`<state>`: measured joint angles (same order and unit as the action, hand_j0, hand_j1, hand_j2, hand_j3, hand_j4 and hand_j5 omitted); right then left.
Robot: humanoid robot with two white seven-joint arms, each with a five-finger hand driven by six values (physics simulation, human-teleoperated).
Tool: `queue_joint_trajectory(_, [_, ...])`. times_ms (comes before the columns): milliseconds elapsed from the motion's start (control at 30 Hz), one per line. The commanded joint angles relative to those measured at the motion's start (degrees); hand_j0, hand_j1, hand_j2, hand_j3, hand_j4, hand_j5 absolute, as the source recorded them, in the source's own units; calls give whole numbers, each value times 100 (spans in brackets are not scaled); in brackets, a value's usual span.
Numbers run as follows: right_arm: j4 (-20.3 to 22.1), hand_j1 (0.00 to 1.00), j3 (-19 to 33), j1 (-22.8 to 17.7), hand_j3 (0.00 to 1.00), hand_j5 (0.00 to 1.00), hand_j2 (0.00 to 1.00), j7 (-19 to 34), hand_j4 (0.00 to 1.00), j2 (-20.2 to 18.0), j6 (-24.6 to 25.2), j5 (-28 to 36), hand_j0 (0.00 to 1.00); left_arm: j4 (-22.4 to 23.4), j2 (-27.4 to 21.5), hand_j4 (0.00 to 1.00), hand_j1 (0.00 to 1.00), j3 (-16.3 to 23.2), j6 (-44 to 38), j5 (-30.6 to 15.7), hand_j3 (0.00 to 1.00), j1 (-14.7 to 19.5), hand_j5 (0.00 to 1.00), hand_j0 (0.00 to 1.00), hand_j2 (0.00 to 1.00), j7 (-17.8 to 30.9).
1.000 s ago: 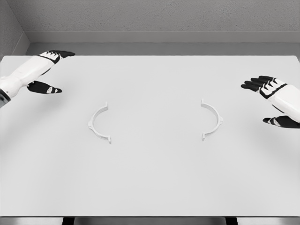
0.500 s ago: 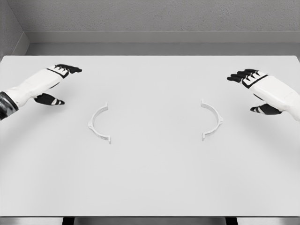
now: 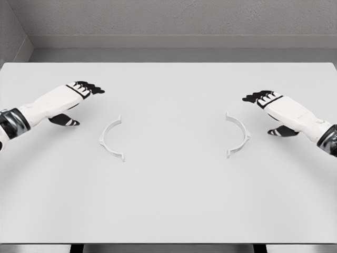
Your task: Assemble PVC drainage pipe clamps
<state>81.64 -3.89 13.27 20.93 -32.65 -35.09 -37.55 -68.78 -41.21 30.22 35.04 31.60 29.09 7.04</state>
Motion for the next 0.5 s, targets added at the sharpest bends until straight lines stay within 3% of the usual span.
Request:
queue_joint_trajectory(0, [-148, 100, -138, 9, 100, 100, 100, -1, 100, 48, 9, 19, 100, -109, -88, 100, 100, 2, -4, -119, 100, 0, 100, 100, 100, -9])
queue_joint_trajectory(233, [-227, 100, -217, 62, 100, 100, 100, -1, 100, 66, 9, 19, 100, -1014, -501, 100, 100, 151, -4, -110, 100, -290, 100, 100, 100, 17])
queue_joint_trajectory(467, [-245, 100, -226, 115, 100, 100, 100, -1, 100, 154, 9, -77, 100, -1050, -466, 100, 100, 151, -4, -119, 100, -396, 100, 100, 100, 17])
